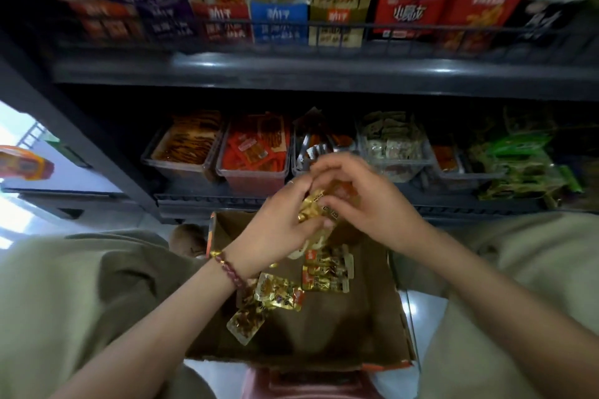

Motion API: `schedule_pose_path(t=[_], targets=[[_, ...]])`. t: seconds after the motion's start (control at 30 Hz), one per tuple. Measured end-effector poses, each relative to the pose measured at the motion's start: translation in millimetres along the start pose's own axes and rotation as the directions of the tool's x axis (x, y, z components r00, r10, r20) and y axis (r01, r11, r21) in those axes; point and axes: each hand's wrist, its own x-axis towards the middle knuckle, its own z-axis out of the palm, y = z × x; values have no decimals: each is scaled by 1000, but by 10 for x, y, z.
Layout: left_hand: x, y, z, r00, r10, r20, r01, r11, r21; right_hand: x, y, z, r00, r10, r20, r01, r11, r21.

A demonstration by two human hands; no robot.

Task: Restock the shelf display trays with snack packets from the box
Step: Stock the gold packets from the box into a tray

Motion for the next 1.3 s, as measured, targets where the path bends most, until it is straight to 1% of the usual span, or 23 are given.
schedule_pose_path(t=[0.07,0.13,0.2,0.23,0.27,0.3,0.33,0.37,0.4,0.47,0.53,0.6,0.67,0.77,0.83,0.9,0.97,1.0,1.07,1.13,1.17,1.23,1.3], targets=[[109,97,-46,994,17,-106,-29,993,-110,34,-57,4,981,-33,-192,27,999,-34],[182,214,-45,981,14,-192,-57,974,-220,86,-116,1,938,-63,-342,45,997,-59],[226,310,-6,960,-32,-277,-71,933,-353,133,-134,-39,889,-40,-456,13,998,-62],[249,346,17,946,-67,-316,-71,911,-407,154,-138,-70,876,8,-483,-33,999,-42],[280,361,41,933,-93,-347,-70,900,-431,174,-139,-104,876,89,-474,-84,996,33],[313,376,57,925,-98,-366,-72,902,-425,190,-151,-136,884,188,-427,-123,977,175],[350,387,68,923,-81,-375,-82,913,-399,212,-174,-167,894,266,-360,-137,928,346],[388,404,66,924,-51,-378,-97,927,-362,231,-185,-193,896,310,-317,-128,865,485],[423,422,59,924,-16,-381,-115,942,-317,253,-188,-225,886,342,-312,-113,814,570],[483,469,33,916,67,-394,-155,968,-196,293,-193,-295,870,377,-318,-90,756,649],[537,503,-7,886,159,-435,-200,979,-50,329,-225,-357,862,401,-309,-87,719,690],[577,523,-66,837,226,-498,-223,973,65,371,-263,-427,867,393,-306,-96,734,673],[620,536,-145,781,315,-539,-236,948,211,427,-335,-502,897,336,-287,-96,783,615],[740,586,-335,723,449,-526,-245,878,412,575,-435,-640,911,279,-305,-41,795,605],[866,638,-490,700,511,-499,-246,828,504,700,-508,-761,897,228,-379,25,830,558],[1039,625,-630,675,545,-497,-232,796,559,857,-590,-916,843,163,-513,115,877,467],[1236,545,-769,669,516,-535,-174,808,562,1052,-619,-1093,767,103,-633,201,899,390],[1328,476,-821,679,494,-543,-133,810,571,1158,-610,-1181,740,76,-668,230,905,358],[1465,299,-872,725,478,-495,-63,762,644,1382,-549,-1331,719,65,-692,235,915,329],[1532,165,-881,764,486,-425,-32,686,727,1584,-440,-1428,737,73,-672,212,919,333],[1561,138,-890,768,498,-403,-34,660,751,1679,-384,-1465,748,62,-660,208,923,324],[1610,128,-908,748,541,-384,-61,633,772,1847,-280,-1499,776,14,-630,198,944,265],[1650,133,-947,712,586,-387,-91,624,776,1985,-181,-1509,805,-26,-593,166,969,182]])
